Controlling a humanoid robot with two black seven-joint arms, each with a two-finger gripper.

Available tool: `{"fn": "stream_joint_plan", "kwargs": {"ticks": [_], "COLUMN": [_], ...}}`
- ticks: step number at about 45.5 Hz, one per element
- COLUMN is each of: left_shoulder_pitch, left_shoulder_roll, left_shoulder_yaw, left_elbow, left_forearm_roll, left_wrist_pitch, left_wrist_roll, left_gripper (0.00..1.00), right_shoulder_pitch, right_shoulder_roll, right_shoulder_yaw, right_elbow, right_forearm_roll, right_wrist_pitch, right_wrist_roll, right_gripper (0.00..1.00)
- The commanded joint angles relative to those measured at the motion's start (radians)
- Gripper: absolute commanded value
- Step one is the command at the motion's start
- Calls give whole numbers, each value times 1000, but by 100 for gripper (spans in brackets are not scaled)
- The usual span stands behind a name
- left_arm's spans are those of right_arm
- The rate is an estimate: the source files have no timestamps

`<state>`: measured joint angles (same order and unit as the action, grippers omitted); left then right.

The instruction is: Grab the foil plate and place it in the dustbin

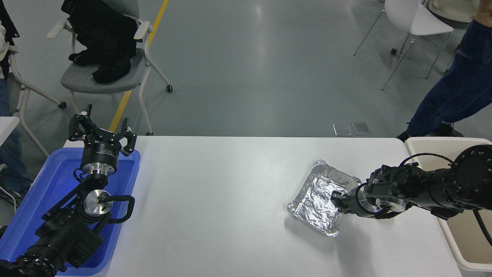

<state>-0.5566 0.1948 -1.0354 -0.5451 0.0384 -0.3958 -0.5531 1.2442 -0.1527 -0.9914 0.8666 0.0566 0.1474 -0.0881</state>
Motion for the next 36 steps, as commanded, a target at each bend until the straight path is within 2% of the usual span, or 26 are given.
{"fn": "stream_joint_plan", "kwargs": {"ticks": [1, 16, 36], "left_shoulder_pitch": [0, 1, 1], "left_shoulder_roll": [0, 2, 5], "left_shoulder_yaw": [0, 0, -3], "left_elbow": [-1, -1, -1], "left_forearm_roll": [0, 1, 1], "left_wrist_pitch": [0, 0, 0], "left_wrist_roll": [1, 1, 2], "left_gripper": [99, 99, 99], "right_shoulder_pitch": [90, 515, 1029], "right_shoulder_roll": [-25, -140, -114], "right_shoulder_yaw": [-29, -268, -546], "right_elbow": [78, 385, 669], "right_forearm_roll": [-14, -17, -17], "right_wrist_pitch": [1, 14, 95], "right_wrist_roll": [2, 13, 18], "right_gripper": [0, 0, 0]}}
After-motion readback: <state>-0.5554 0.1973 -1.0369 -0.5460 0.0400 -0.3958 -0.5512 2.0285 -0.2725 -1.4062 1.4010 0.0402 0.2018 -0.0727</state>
